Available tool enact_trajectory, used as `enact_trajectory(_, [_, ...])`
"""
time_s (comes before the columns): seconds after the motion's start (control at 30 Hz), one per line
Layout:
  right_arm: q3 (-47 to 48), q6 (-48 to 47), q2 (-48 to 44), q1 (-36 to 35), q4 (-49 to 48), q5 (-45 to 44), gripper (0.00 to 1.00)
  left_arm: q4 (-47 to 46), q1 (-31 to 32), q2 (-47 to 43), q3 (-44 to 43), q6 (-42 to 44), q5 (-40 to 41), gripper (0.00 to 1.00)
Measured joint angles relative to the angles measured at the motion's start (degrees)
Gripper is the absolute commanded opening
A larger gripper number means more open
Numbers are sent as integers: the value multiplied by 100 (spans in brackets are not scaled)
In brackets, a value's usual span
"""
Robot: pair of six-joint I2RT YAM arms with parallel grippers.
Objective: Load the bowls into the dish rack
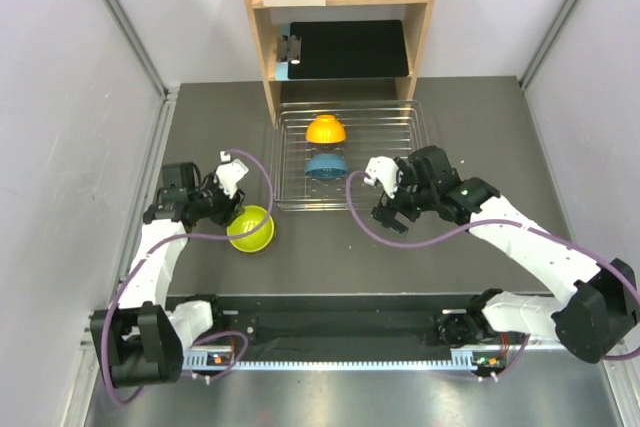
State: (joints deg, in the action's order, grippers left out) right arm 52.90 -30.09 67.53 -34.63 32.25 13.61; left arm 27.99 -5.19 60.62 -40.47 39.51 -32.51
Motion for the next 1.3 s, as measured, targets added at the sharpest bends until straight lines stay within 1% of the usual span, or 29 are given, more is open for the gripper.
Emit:
enact_trajectory(0.2, [0,31,-52,7,-9,2,100,267,4,9,0,210,-116,50])
enact_trajectory(0.27, [0,31,-79,15,-9,7,100,365,4,46,0,271,-131,48])
enact_trajectory(0.3, [0,33,-85,22,-13,9,100,389,4,70,0,289,-131,46])
enact_trajectory(0.33, [0,33,-90,28,-13,7,100,404,4,101,0,315,-133,41])
enact_trajectory(0.43, [0,33,-90,33,-13,7,100,479,4,179,0,378,-149,34])
enact_trajectory(0.47, [0,33,-90,33,-13,7,100,507,4,192,0,393,-153,28])
enact_trajectory(0.57, [0,33,-90,33,-13,7,100,518,4,192,-2,426,-153,19])
enact_trajectory(0.63, [0,35,-90,37,-11,7,100,509,4,192,-2,446,-144,17])
enact_trajectory(0.77, [0,57,-92,39,-13,7,100,520,4,192,-2,452,-153,10])
enact_trajectory(0.87, [0,72,-98,39,-13,4,100,514,7,192,-4,426,-205,4])
enact_trajectory(0.9, [0,74,-105,42,-13,4,100,516,7,192,-4,424,-223,0])
enact_trajectory(1.1, [0,79,-111,44,-13,4,100,634,11,219,-120,407,-236,0])
enact_trajectory(1.3, [7,122,-111,44,-7,2,100,890,11,219,-466,374,-284,0])
